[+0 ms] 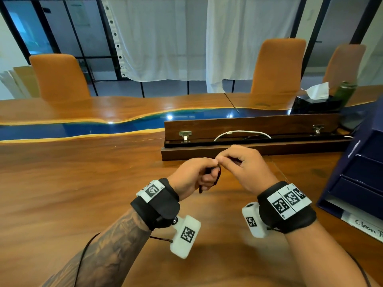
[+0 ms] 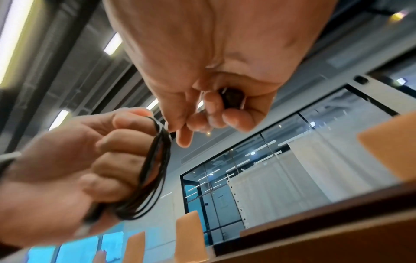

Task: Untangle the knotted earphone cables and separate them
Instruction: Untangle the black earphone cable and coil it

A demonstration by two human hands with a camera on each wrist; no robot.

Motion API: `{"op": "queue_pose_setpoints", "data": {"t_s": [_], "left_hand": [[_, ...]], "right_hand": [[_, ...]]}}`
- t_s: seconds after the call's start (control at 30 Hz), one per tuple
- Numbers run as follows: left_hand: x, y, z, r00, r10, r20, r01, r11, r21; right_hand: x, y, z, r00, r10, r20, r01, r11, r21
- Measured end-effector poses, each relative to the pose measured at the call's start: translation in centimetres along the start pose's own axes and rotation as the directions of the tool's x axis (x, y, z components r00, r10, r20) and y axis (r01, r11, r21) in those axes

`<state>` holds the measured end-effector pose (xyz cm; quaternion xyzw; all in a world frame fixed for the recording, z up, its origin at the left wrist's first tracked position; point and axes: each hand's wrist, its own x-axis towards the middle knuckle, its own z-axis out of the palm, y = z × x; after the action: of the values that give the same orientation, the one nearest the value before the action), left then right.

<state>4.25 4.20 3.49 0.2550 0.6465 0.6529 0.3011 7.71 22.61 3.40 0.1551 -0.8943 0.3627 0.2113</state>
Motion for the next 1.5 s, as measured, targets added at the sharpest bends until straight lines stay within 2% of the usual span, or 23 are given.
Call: {"op": "queue_pose_setpoints", "data": {"t_s": [0.1, 0.17, 0.23, 0.33, 0.43, 0.6, 0.83, 1.03, 1.2, 1.37, 1.43, 1.5], "left_hand": [[0.2, 0.6, -0.5, 0.999, 0.034, -0.005, -0.034, 0.988, -0.148], [0.4, 0.5, -0.7, 0.999, 0.042, -0.011, -0.044, 0.975, -0.217], [0.3, 0.5, -1.1, 0.998, 0.053, 0.017, -0.047, 0.966, -0.256], [0.1, 0.4, -1.7, 0.994, 0.058, 0.097, -0.031, 0.963, -0.266], [-0.1, 0.5, -2.0, 0.995, 0.036, 0.097, -0.016, 0.980, -0.196], [0.0, 0.8, -2.0, 1.000, 0.019, -0.022, -0.020, 1.000, -0.015], [0.0, 0.3, -0.8, 0.978, 0.174, -0.118, -0.161, 0.980, 0.113], [0.1, 0.3, -0.2, 0.926, 0.295, -0.235, -0.241, 0.943, 0.230], [0.6, 0.4, -0.4, 0.869, 0.385, -0.311, -0.274, 0.898, 0.345], [0.5, 0.8, 0.2, 0.821, 0.486, -0.301, -0.281, 0.801, 0.528], [0.6, 1.0, 0.1, 0.835, 0.468, -0.289, -0.267, 0.804, 0.531], [0.7, 1.4, 0.0, 0.870, 0.401, -0.288, -0.269, 0.874, 0.405]], "right_hand": [[-0.3, -0.3, 0.7, 0.990, 0.112, 0.082, -0.127, 0.970, 0.207], [-0.5, -0.7, 0.6, 0.977, 0.134, 0.168, -0.185, 0.924, 0.335], [-0.5, -0.8, 0.4, 0.974, 0.086, 0.211, -0.157, 0.924, 0.349], [-0.5, -0.3, 0.0, 0.973, 0.040, 0.228, -0.104, 0.956, 0.275], [-0.7, -0.1, 0.1, 0.970, 0.041, 0.239, -0.111, 0.952, 0.286], [-0.4, -0.2, 0.8, 0.974, 0.060, 0.217, -0.118, 0.957, 0.263], [0.2, -0.2, 0.1, 0.985, 0.060, 0.161, -0.083, 0.986, 0.144], [1.1, -0.4, -0.4, 0.992, 0.023, 0.126, -0.028, 0.999, 0.038], [1.4, -1.0, -0.4, 0.993, 0.060, 0.102, -0.061, 0.998, 0.004], [1.6, -1.4, -0.5, 0.994, 0.056, 0.096, -0.053, 0.998, -0.040], [1.6, -1.5, -0.5, 0.996, 0.036, 0.080, -0.036, 0.999, -0.004], [1.4, -1.6, -0.4, 0.999, 0.020, 0.045, -0.024, 0.997, 0.080]]}}
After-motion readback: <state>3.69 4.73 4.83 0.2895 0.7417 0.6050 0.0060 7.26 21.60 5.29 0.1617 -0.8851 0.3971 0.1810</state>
